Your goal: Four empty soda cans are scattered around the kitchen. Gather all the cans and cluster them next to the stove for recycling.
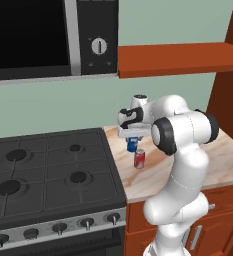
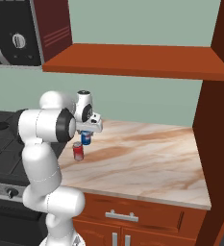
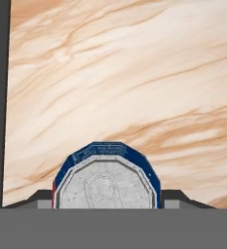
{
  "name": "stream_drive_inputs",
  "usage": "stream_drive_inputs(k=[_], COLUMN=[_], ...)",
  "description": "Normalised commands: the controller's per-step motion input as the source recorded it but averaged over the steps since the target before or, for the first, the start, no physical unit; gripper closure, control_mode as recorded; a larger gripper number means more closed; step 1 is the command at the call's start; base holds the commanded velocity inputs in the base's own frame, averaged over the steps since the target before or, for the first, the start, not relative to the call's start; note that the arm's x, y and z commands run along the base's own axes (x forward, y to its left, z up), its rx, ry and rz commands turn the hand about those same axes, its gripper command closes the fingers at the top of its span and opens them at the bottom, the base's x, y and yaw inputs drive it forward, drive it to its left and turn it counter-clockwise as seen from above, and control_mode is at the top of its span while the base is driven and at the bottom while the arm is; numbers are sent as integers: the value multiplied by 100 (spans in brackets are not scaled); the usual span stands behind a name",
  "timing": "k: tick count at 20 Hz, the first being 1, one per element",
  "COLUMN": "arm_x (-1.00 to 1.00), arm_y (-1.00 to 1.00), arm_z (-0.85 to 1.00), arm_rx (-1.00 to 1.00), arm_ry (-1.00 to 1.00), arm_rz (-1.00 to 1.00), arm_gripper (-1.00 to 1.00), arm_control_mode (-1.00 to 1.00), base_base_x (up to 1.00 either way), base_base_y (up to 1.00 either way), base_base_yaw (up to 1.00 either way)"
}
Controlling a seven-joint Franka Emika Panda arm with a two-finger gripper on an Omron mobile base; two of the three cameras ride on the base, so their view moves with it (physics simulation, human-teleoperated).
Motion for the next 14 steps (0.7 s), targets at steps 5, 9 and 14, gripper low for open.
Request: stream_drive_inputs(k=[5,9,14], arm_x=[-7,-32,-39], arm_y=[0,0,0], arm_z=[0,0,0], arm_rx=[0,0,0], arm_ry=[-2,-11,-14], arm_rz=[0,0,0], arm_gripper=[-100,-100,-100], arm_control_mode=[-100,-100,-100], base_base_x=[0,0,0], base_base_y=[0,0,0], base_base_yaw=[0,0,0])
